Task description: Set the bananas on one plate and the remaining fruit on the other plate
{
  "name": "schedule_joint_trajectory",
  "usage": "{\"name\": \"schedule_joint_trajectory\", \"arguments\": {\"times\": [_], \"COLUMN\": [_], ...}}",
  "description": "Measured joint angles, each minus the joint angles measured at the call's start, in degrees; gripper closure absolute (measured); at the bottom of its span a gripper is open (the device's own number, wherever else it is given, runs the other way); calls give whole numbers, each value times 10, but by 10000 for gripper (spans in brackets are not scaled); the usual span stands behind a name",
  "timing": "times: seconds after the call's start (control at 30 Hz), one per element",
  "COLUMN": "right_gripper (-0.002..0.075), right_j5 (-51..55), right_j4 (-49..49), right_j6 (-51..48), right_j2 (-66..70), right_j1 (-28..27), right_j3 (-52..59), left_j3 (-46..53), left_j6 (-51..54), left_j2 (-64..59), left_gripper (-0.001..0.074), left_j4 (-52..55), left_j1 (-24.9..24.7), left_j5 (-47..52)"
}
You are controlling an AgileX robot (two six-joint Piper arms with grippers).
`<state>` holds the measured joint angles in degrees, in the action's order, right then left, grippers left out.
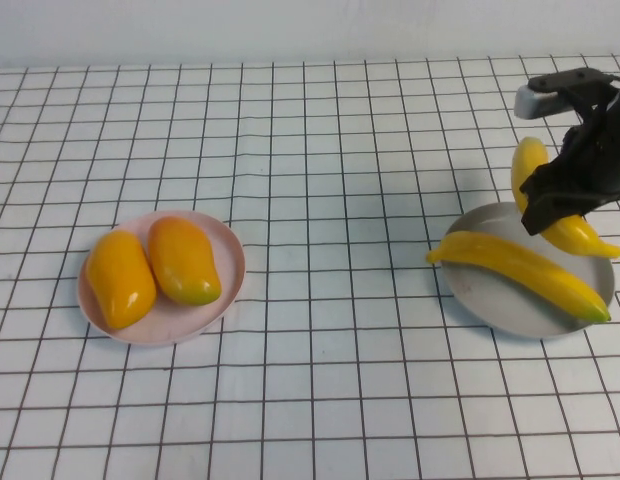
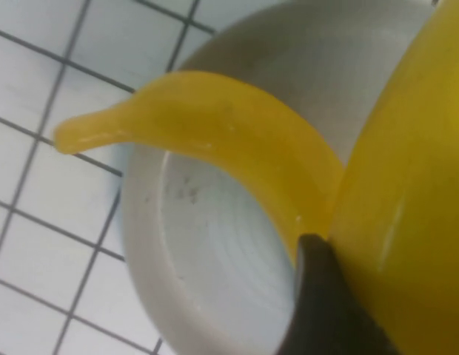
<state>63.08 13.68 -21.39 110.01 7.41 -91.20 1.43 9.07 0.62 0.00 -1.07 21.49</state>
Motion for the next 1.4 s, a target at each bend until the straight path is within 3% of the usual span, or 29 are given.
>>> {"name": "schedule_joint_trajectory", "arguments": {"times": [0.2, 0.6, 0.67, 0.83, 1.0, 1.1, 1.2, 1.33, 1.4], "right_gripper": [405, 404, 371, 195, 165, 216, 331, 588, 669], "right_j5": [0, 21, 17, 1, -2, 12, 47, 61, 65], "right_j4": [-4, -8, -20, -52, -68, -72, -73, -69, -59], "right_j6": [-35, -210, -219, -220, -220, -220, -220, -214, -188], "right_j2": [38, 46, 46, 46, 46, 44, 38, 20, 6], "right_j1": [0, 0, 0, 0, 0, 0, 0, 0, 0], "right_j3": [0, 0, 0, 0, 0, -1, -16, -29, -29], "left_j3": [0, 0, 0, 0, 0, 0, 0, 0, 0], "left_j6": [0, 0, 0, 0, 0, 0, 0, 0, 0], "left_j2": [0, 0, 0, 0, 0, 0, 0, 0, 0], "left_gripper": [739, 739, 739, 739, 739, 739, 739, 739, 739], "left_j4": [0, 0, 0, 0, 0, 0, 0, 0, 0], "left_j1": [0, 0, 0, 0, 0, 0, 0, 0, 0], "left_j5": [0, 0, 0, 0, 0, 0, 0, 0, 0]}}
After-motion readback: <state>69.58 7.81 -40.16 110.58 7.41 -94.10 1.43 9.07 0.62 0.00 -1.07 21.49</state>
